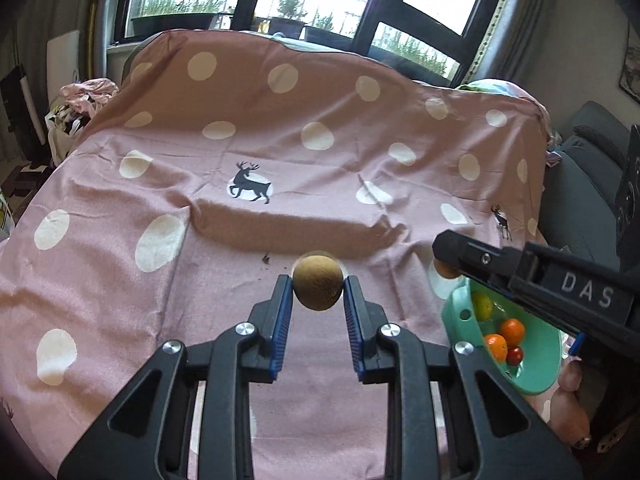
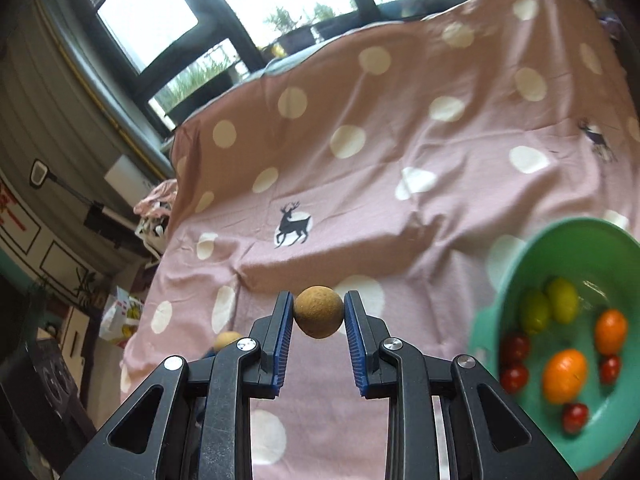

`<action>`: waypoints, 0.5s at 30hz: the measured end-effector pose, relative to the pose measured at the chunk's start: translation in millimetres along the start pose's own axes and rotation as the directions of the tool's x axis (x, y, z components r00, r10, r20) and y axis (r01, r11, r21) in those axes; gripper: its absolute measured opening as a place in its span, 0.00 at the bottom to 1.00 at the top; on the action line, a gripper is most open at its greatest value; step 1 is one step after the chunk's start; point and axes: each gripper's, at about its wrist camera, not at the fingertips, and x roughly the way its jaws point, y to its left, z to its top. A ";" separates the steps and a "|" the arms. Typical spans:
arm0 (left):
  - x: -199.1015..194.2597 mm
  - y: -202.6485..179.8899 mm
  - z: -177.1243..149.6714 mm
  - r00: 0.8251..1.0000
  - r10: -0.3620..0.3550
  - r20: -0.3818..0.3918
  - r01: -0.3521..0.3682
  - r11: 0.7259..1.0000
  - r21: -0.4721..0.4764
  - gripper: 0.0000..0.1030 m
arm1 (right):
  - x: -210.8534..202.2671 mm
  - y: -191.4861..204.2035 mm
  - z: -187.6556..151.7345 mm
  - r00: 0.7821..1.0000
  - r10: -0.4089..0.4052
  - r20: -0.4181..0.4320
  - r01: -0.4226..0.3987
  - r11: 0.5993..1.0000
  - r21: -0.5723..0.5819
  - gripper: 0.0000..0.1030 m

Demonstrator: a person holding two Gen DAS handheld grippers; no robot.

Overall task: Organize fruits
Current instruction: 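Close the left gripper on a tan fruit while the right gripper grasps the other, then carry both tan fruits in the left and right grippers over the basin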

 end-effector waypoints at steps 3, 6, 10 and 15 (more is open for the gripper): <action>-7.7 -19.4 -2.5 0.999 -0.033 0.016 0.032 0.999 0.043 0.25 | -23.9 -18.7 -10.8 0.999 -0.027 0.047 0.026 0.999 0.035 0.27; -13.7 -37.4 -6.4 0.998 -0.053 0.024 0.051 0.995 0.089 0.25 | -41.3 -35.5 -16.2 0.993 -0.068 0.096 0.063 0.996 0.059 0.27; -17.7 -62.6 -11.9 0.994 -0.104 0.022 0.101 0.986 0.134 0.25 | -53.4 -61.4 -14.1 0.987 -0.104 0.119 0.092 0.990 0.106 0.27; -8.8 -93.3 -17.2 0.991 -0.136 0.007 0.132 0.975 0.178 0.25 | -66.4 -93.1 -14.5 0.982 -0.136 0.134 0.112 0.979 0.170 0.27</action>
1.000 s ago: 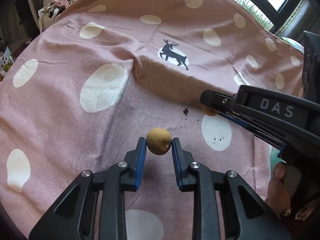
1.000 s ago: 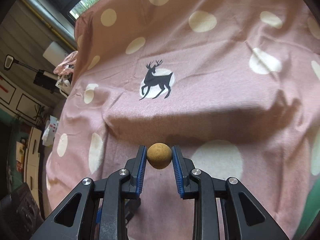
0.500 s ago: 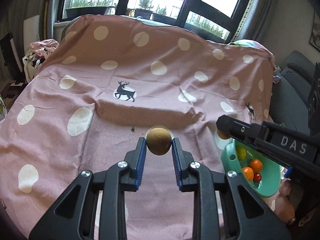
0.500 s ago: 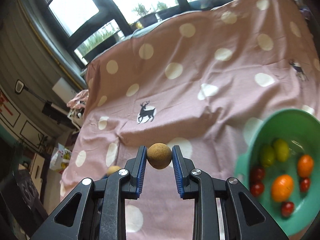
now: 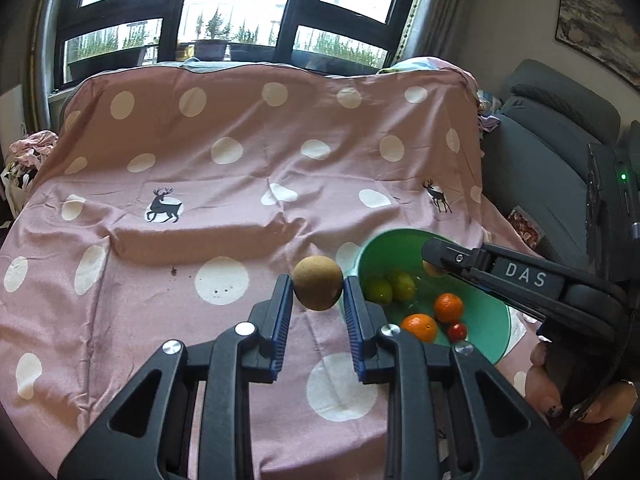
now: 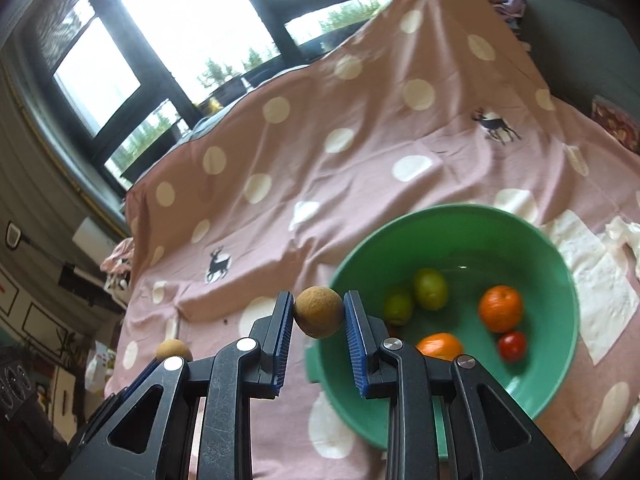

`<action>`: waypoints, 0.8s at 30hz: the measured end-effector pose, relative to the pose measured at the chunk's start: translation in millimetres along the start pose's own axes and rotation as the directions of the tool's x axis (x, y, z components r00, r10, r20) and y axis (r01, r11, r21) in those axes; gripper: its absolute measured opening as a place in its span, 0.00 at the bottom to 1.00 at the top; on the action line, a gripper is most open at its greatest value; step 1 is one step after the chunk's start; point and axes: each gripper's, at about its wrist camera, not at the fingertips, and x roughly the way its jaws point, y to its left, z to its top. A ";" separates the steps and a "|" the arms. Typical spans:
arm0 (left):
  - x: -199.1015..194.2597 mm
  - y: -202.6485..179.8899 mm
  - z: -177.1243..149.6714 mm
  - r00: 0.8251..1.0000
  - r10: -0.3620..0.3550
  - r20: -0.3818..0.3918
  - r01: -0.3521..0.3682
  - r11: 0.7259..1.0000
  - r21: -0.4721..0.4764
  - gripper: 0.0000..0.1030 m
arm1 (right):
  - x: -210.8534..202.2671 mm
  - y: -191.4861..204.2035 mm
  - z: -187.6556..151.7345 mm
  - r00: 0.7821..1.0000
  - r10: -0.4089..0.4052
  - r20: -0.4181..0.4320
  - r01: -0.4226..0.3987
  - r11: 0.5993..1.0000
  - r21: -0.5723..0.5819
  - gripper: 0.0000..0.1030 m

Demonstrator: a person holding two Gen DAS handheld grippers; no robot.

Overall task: Organize fruits
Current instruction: 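Carry both tan fruits in the left and right grippers over the basin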

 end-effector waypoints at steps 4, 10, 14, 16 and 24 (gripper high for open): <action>16.0 -24.8 3.3 0.999 -0.028 -0.019 0.029 0.999 0.031 0.25 | -8.5 -25.4 3.6 0.999 -0.032 0.008 0.031 0.997 0.064 0.27; 36.8 -52.9 3.1 0.996 -0.069 -0.061 0.074 0.994 0.079 0.25 | -8.6 -54.4 5.6 0.996 -0.092 -0.006 0.092 0.987 0.130 0.27; 56.3 -61.2 1.1 0.988 -0.097 -0.122 0.107 0.991 0.079 0.25 | -4.9 -68.4 5.2 0.993 -0.115 -0.030 0.118 0.981 0.157 0.27; 65.5 -65.3 -0.8 0.984 -0.097 -0.150 0.111 0.990 0.085 0.25 | -3.4 -73.6 4.5 0.991 -0.124 -0.041 0.129 0.977 0.167 0.27; 85.6 -74.1 -7.2 0.967 -0.121 -0.223 0.143 0.986 0.083 0.25 | 1.1 -85.2 3.6 0.989 -0.126 -0.075 0.137 0.974 0.182 0.27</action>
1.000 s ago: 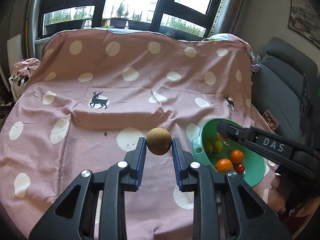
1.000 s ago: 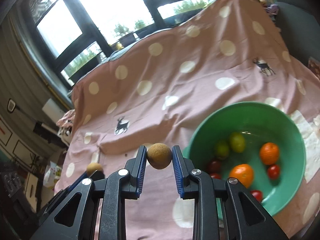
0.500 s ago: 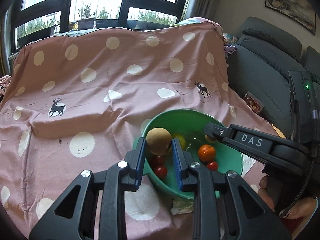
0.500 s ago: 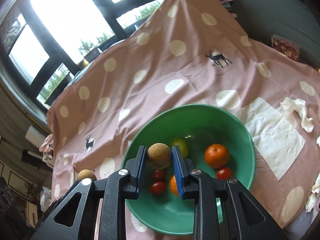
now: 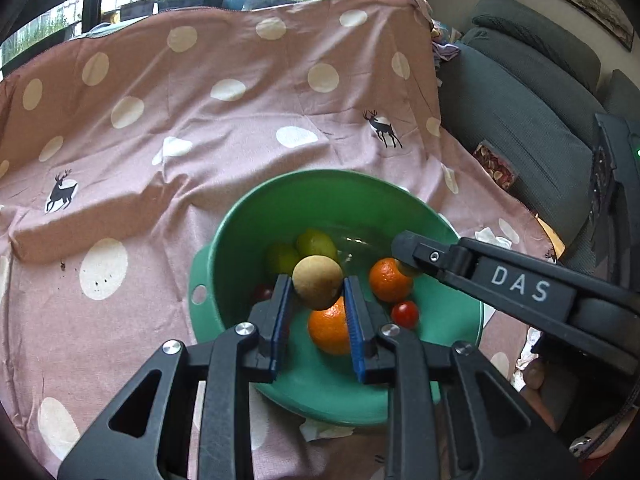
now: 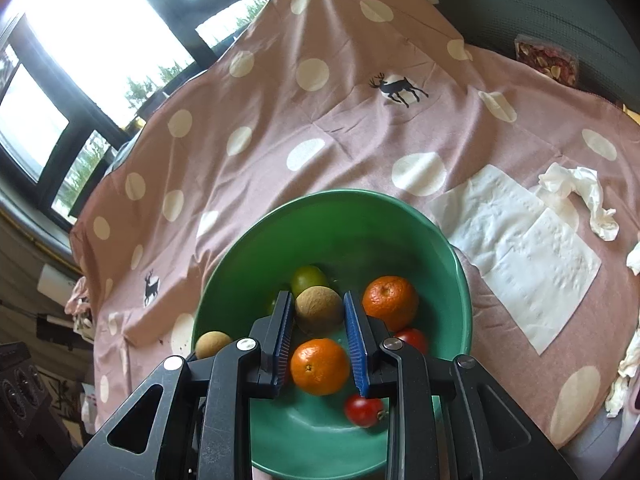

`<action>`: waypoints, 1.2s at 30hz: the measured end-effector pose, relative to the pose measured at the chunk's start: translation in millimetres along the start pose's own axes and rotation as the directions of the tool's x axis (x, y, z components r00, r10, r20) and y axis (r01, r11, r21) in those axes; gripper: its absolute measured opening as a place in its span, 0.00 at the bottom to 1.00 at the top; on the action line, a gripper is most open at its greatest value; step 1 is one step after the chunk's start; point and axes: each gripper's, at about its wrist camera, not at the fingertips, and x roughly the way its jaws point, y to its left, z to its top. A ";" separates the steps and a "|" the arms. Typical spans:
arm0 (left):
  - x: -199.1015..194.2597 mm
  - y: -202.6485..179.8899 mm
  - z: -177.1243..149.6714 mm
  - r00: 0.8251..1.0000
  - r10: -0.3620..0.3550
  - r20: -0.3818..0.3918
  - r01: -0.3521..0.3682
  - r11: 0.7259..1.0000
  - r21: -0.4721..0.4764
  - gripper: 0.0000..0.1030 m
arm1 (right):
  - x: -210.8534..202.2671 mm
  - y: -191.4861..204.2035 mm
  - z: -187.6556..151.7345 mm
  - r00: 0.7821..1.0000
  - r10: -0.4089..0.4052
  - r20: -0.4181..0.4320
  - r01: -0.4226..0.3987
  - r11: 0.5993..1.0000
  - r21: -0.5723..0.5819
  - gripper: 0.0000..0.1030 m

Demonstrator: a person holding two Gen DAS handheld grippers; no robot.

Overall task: Organize fruits
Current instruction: 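Carry both tan fruits in the left and right grippers over the basin, then open the left and right grippers to drop the tan fruits into the basin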

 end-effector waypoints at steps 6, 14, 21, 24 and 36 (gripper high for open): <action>9.7 -1.7 -0.9 0.999 -0.008 -0.034 0.008 1.000 0.003 0.25 | 3.1 -0.5 -0.4 0.999 -0.048 -0.010 0.048 0.999 -0.014 0.27; 16.8 -3.1 -2.1 0.998 -0.008 -0.057 0.008 1.000 0.001 0.25 | 3.2 -4.4 0.0 0.998 -0.063 -0.014 0.063 0.998 -0.010 0.27; 13.1 -0.9 -0.6 0.999 0.013 -0.045 -0.014 1.000 -0.007 0.32 | 5.3 -8.7 0.8 0.997 -0.076 -0.027 0.077 0.997 0.003 0.27; 7.0 2.3 1.0 0.999 0.008 -0.031 -0.009 1.000 -0.025 0.49 | 3.4 -9.1 1.1 0.997 -0.074 -0.019 0.074 0.997 -0.001 0.28; -32.5 7.4 9.0 0.994 0.102 0.049 -0.098 0.993 -0.063 0.96 | -21.4 -2.8 2.4 0.996 -0.051 0.076 0.053 0.998 -0.031 0.52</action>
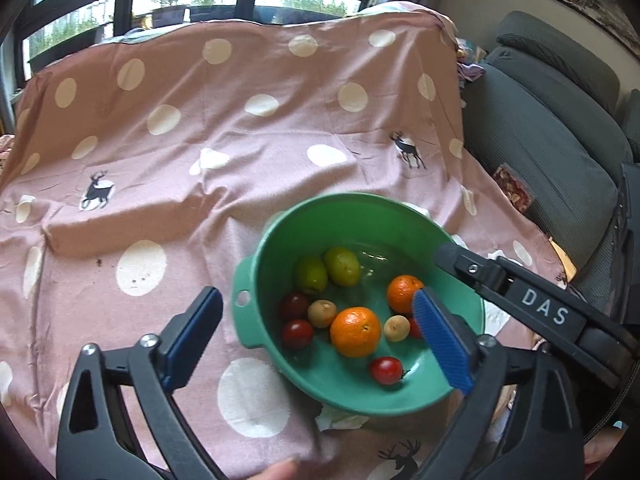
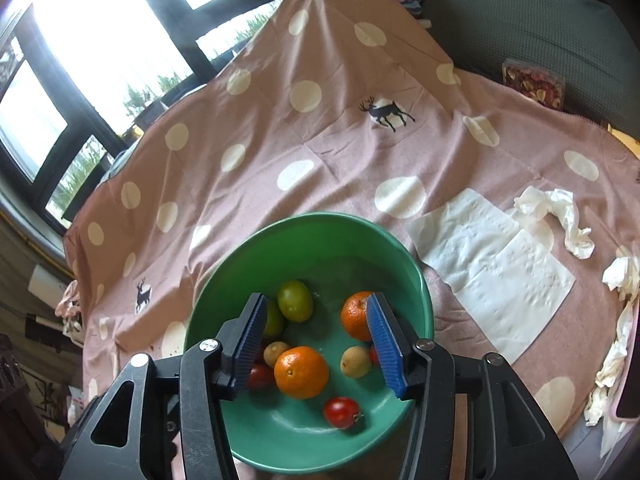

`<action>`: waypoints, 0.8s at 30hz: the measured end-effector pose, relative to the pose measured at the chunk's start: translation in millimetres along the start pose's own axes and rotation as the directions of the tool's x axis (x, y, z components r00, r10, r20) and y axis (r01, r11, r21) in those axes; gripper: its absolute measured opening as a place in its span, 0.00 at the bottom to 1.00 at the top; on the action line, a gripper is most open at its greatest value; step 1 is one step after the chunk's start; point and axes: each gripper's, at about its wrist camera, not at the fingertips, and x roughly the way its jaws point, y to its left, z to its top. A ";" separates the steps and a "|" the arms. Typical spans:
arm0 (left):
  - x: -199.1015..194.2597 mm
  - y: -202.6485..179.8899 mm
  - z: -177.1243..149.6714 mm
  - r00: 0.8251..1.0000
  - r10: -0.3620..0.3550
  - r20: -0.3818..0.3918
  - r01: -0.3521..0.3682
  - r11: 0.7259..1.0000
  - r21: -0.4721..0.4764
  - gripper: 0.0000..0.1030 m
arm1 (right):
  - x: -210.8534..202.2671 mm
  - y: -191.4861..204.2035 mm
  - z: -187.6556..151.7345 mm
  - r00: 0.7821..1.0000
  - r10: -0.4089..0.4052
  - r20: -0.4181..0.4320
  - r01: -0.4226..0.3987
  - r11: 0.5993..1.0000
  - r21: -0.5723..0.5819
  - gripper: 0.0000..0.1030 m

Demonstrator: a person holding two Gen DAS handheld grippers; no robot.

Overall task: Organize fruits
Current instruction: 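Open the left and right grippers to drop the tan fruits into the basin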

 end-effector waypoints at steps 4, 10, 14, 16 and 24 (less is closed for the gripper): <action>-4.6 3.9 -0.9 1.000 -0.012 0.008 0.012 1.000 -0.007 0.97 | -4.5 1.0 0.4 1.000 -0.003 0.017 0.003 1.000 -0.012 0.52; -9.6 5.4 -2.4 1.000 -0.022 0.018 0.023 1.000 -0.007 0.97 | -6.5 0.8 0.6 1.000 -0.010 0.024 0.011 1.000 -0.018 0.52; -11.6 4.9 -2.8 0.999 -0.022 0.027 0.022 1.000 -0.004 0.97 | -6.4 1.0 0.5 1.000 -0.010 0.024 0.011 1.000 -0.018 0.52; -12.9 4.9 -3.1 0.999 -0.021 0.031 0.021 1.000 -0.004 0.97 | -6.4 0.9 0.5 1.000 -0.009 0.025 0.009 1.000 -0.019 0.52; -15.5 6.2 -3.6 0.999 -0.016 0.039 0.016 1.000 -0.003 0.97 | -4.8 4.0 -0.3 1.000 0.009 0.019 -0.008 1.000 -0.026 0.52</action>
